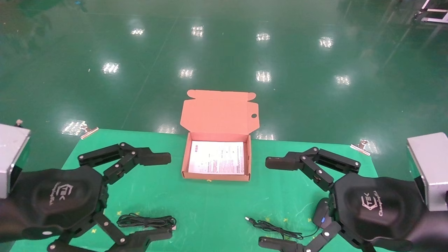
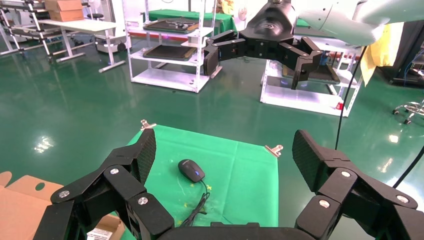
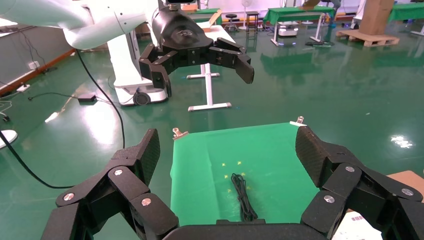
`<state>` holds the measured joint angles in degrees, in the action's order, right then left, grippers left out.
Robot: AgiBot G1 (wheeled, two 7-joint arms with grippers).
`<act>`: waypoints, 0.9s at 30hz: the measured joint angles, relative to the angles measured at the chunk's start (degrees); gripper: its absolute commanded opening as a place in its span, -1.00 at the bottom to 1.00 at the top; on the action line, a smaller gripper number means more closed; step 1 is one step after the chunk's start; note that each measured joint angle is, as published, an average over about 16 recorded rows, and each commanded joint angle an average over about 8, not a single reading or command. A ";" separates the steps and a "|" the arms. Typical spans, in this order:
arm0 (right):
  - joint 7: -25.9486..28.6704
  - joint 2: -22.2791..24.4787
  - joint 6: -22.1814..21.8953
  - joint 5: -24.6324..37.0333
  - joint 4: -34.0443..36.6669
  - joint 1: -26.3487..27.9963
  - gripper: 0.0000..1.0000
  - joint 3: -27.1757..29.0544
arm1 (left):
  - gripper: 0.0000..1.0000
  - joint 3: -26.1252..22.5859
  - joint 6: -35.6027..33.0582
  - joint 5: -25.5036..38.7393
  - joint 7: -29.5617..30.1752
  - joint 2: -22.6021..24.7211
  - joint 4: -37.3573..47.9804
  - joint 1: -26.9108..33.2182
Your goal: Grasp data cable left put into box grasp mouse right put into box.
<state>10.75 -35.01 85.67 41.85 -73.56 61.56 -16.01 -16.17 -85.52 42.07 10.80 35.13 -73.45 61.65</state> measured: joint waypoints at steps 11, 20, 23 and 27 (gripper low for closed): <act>0.03 -0.01 -0.08 0.09 -0.01 0.07 1.00 -0.09 | 1.00 0.01 -0.01 -0.01 0.00 -0.01 -0.01 -0.01; 0.03 0.08 -0.08 0.24 -0.02 0.10 1.00 -0.14 | 1.00 -0.15 0.38 0.43 0.21 -0.03 0.27 0.04; 0.11 0.30 -0.02 0.88 -0.12 0.29 1.00 -0.36 | 1.00 -0.54 0.63 1.39 0.47 -0.07 0.40 0.34; 0.28 0.70 0.33 3.08 -0.45 1.23 1.00 -1.10 | 1.00 -1.74 0.74 3.98 1.09 0.06 0.51 1.45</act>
<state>11.03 -34.31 86.00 44.93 -74.01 62.78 -17.11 -17.90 -84.78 46.06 11.89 35.19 -72.95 63.10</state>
